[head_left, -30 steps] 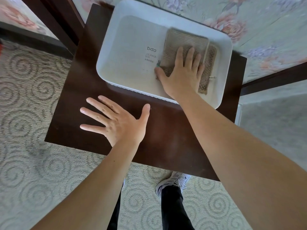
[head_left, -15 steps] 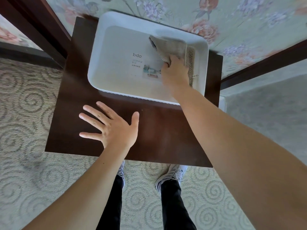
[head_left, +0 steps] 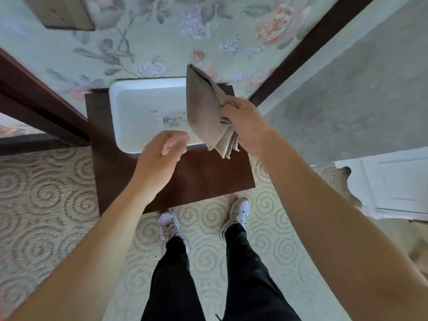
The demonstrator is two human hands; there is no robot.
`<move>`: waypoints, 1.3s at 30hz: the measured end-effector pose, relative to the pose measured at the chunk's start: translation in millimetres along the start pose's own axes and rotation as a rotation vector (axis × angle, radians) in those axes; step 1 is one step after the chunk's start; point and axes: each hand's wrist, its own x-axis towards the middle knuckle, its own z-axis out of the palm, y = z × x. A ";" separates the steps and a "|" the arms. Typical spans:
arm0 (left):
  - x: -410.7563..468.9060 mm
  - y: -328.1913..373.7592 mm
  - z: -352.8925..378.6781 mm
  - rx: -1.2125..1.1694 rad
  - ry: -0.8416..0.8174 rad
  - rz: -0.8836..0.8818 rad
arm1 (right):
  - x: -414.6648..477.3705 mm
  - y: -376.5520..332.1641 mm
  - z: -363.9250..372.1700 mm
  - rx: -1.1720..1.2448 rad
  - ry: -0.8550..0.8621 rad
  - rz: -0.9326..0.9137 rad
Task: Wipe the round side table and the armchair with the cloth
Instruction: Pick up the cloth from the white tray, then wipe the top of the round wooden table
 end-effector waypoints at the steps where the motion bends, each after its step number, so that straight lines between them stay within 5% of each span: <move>1: -6.6 18.7 4.1 0.024 -0.019 0.033 | -15.7 -1.1 -11.2 -0.054 0.027 -0.004; 7: -48.2 104.9 63.5 0.178 -0.207 0.249 | -132.5 -11.6 -79.5 0.065 0.148 -0.020; 13: -86.5 179.6 138.0 0.252 -0.291 0.354 | -239.2 -8.0 -172.6 0.364 0.072 -0.113; 20: -184.4 256.0 282.9 0.241 -0.598 0.528 | -398.3 48.6 -307.1 0.492 0.192 -0.259; 34: -447.9 231.1 629.5 0.549 -1.308 0.896 | -693.9 253.3 -478.4 0.028 0.650 -0.025; 39: -489.4 221.0 739.6 0.581 -1.439 1.017 | -733.4 319.4 -527.3 0.265 0.826 0.072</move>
